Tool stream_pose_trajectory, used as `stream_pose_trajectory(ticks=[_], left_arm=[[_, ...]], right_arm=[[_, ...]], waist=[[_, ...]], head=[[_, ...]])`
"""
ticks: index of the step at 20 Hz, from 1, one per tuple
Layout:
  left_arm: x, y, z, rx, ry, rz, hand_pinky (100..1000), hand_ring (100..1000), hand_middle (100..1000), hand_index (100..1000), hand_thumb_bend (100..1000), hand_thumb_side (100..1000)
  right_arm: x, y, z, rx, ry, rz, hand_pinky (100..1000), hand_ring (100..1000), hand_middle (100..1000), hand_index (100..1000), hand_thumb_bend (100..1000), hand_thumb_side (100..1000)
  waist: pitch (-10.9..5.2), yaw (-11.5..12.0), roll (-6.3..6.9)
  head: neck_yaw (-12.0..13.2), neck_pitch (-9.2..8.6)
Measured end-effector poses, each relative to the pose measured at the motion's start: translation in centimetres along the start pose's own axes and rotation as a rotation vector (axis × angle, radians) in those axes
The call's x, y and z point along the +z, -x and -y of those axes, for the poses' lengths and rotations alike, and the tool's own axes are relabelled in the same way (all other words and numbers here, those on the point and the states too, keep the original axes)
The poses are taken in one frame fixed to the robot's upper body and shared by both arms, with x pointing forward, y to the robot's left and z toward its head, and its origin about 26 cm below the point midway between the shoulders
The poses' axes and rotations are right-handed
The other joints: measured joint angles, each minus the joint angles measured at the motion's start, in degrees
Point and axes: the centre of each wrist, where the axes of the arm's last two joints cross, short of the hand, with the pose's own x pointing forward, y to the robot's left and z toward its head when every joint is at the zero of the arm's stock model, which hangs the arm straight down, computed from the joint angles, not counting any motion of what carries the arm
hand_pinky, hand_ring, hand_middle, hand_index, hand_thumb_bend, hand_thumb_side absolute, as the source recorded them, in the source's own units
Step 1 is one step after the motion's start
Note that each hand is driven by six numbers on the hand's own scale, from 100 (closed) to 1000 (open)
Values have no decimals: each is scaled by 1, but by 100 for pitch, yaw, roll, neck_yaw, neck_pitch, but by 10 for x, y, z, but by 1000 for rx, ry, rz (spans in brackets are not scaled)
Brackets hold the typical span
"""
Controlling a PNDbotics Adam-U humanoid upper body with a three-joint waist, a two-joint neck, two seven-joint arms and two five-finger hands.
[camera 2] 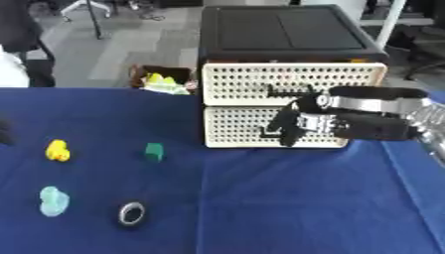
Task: Pick up objects from table and place into drawer.
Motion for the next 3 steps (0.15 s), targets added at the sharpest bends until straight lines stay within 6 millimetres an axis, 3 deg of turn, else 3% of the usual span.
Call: stream_pose_trajectory(ticks=[3], left_arm=[[0, 0, 0, 0, -6, 6, 570, 633, 565, 737, 139, 1000]], right_arm=[[5, -9, -1, -21, 202, 90, 821, 716, 614, 798, 100, 1000]], waist=[[-36, -3, 43]], head=[[31, 29]])
